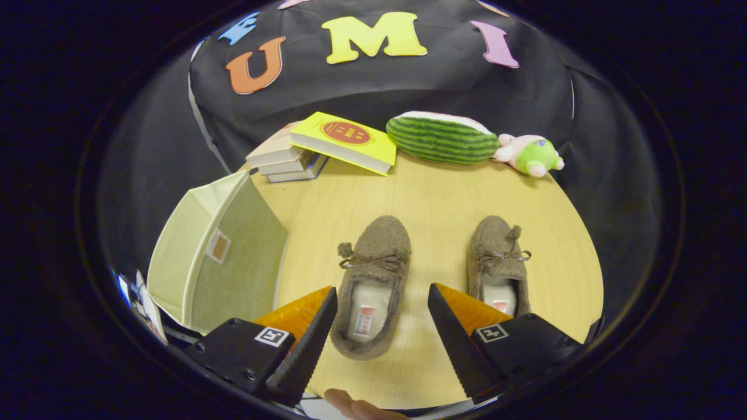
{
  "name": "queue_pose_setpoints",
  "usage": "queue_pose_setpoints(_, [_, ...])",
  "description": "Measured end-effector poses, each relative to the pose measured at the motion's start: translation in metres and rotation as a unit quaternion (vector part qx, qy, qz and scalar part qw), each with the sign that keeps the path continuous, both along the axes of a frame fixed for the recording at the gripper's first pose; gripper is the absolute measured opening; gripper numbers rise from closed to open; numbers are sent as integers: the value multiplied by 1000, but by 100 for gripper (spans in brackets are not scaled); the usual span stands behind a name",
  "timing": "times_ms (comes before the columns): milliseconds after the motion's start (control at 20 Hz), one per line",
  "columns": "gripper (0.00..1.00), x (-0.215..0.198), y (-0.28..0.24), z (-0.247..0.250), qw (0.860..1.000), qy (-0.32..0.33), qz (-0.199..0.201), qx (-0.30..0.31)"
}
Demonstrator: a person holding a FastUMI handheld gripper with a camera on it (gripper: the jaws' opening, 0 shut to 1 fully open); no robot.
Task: Open the storage box then place both shoes into the box .Put the left shoe in first, then the right shoe, with the right side of both shoes facing outward in a uniform manner.
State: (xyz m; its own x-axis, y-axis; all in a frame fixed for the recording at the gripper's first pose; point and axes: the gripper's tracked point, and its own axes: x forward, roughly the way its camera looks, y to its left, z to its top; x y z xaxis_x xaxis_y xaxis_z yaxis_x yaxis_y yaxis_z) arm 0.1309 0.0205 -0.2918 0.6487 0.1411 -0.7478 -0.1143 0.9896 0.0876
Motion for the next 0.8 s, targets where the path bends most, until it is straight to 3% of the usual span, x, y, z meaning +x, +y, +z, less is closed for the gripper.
queue_pose_setpoints(300, [97, 15, -9, -29, 999, 27, -14, -12])
queue_pose_setpoints(500, [71, 22, -19, -58, 995, 79, -53, -21])
queue_pose_setpoints(650, [50, 24, -10, -81, 990, 132, -43, -9])
queue_pose_setpoints(700, [28, 21, -6, -86, 988, 149, -43, 2])
queue_pose_setpoints(800, [10, 24, -5, -81, 988, 149, -44, 9])
